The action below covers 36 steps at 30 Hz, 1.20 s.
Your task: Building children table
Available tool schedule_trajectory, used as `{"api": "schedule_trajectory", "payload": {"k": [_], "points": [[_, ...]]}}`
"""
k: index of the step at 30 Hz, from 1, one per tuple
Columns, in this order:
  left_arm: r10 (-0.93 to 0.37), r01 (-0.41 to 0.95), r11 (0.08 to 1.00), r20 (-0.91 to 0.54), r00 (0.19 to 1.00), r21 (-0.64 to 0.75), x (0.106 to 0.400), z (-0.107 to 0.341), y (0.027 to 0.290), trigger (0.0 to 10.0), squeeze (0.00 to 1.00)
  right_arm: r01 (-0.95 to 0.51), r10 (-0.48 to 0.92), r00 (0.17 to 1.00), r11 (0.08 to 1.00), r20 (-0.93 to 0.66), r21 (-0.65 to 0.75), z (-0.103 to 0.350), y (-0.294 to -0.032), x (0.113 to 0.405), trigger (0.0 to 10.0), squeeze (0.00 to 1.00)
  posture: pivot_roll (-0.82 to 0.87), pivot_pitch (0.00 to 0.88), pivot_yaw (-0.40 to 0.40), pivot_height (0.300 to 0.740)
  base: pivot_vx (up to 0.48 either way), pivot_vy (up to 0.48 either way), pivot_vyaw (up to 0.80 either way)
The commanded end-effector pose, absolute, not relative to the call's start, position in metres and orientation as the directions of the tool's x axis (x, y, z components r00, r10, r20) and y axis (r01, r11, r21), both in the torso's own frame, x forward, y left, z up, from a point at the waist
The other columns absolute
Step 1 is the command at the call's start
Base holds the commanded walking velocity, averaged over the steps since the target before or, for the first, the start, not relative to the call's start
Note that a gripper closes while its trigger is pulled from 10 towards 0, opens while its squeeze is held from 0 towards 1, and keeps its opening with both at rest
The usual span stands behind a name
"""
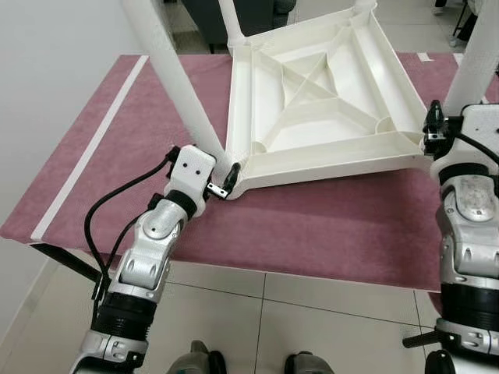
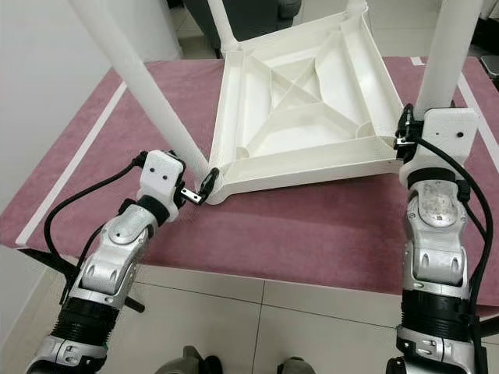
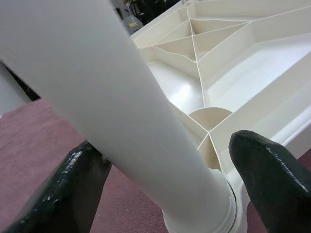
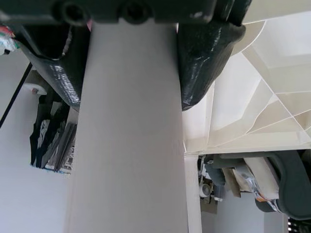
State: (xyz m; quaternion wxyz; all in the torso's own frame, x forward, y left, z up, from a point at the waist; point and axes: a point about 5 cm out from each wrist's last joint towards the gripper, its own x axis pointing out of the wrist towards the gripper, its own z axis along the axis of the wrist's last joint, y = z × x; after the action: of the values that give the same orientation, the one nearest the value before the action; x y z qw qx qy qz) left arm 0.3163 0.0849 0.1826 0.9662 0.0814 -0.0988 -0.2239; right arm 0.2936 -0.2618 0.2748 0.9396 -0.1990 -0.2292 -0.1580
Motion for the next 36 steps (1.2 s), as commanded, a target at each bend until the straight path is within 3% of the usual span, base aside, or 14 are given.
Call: {"api": "schedule_trajectory", "payload": {"k": [1, 11, 20, 24, 29, 32, 36], "points": [[-0.35, 0.327, 0.931, 0.141, 0.926, 0.165, 0.32, 0.178, 0.092, 10.0, 0.0, 0.439, -0.149, 0.758, 0.836, 0.635, -0.328, 0.309, -0.254, 0.281, 0.0, 0.0, -0.13, 0.092, 0.128, 0.74, 0.0, 0.0, 0.0], [-0.282, 0.277, 0.959, 0.12, 0.952, 0.052, 0.325, 0.179, 0.093, 10.0, 0.0, 0.515, -0.055, 0.717, 0.714, 0.695, -0.475, 0.333, -0.247, 0.27, 0.0, 0.0, -0.12, 0.1, 0.126, 0.74, 0.0, 0.0, 0.0], [-0.163, 0.17, 0.97, 0.052, 0.985, -0.173, 0.333, 0.174, 0.097, 10.0, 0.0, 0.562, 0.122, 0.636, 0.604, 0.762, -0.565, 0.367, -0.22, 0.266, 0.0, 0.0, -0.12, 0.106, 0.12, 0.74, 0.0, 0.0, 0.0], [-0.211, 0.209, 0.96, 0.011, 0.977, -0.185, 0.325, 0.164, 0.09, 10.0, 0.0, 0.633, 0.212, 0.591, 0.476, 0.778, -0.611, 0.383, -0.21, 0.263, 0.0, 0.0, -0.12, 0.107, 0.12, 0.74, 0.0, 0.0, 0.0], [-0.25, 0.242, 0.952, -0.02, 0.968, -0.186, 0.319, 0.156, 0.087, 10.0, 0.0, 0.658, 0.236, 0.58, 0.429, 0.78, -0.619, 0.388, -0.208, 0.262, 0.0, 0.0, -0.13, 0.108, 0.121, 0.74, 0.0, 0.0, 0.0], [-0.391, 0.338, 0.896, -0.148, 0.909, -0.288, 0.299, 0.13, 0.077, 10.0, 0.0, 0.698, 0.292, 0.557, 0.343, 0.777, -0.629, 0.397, -0.204, 0.262, 0.0, 0.0, -0.12, 0.11, 0.123, 0.74, 0.0, 0.0, 0.0], [-0.414, 0.287, 0.853, -0.23, 0.881, -0.436, 0.291, 0.117, 0.075, 10.0, 0.0, 0.716, 0.348, 0.536, 0.294, 0.769, -0.633, 0.404, -0.197, 0.264, 0.0, 0.0, -0.12, 0.112, 0.12, 0.74, 0.0, 0.0, 0.0]]}}
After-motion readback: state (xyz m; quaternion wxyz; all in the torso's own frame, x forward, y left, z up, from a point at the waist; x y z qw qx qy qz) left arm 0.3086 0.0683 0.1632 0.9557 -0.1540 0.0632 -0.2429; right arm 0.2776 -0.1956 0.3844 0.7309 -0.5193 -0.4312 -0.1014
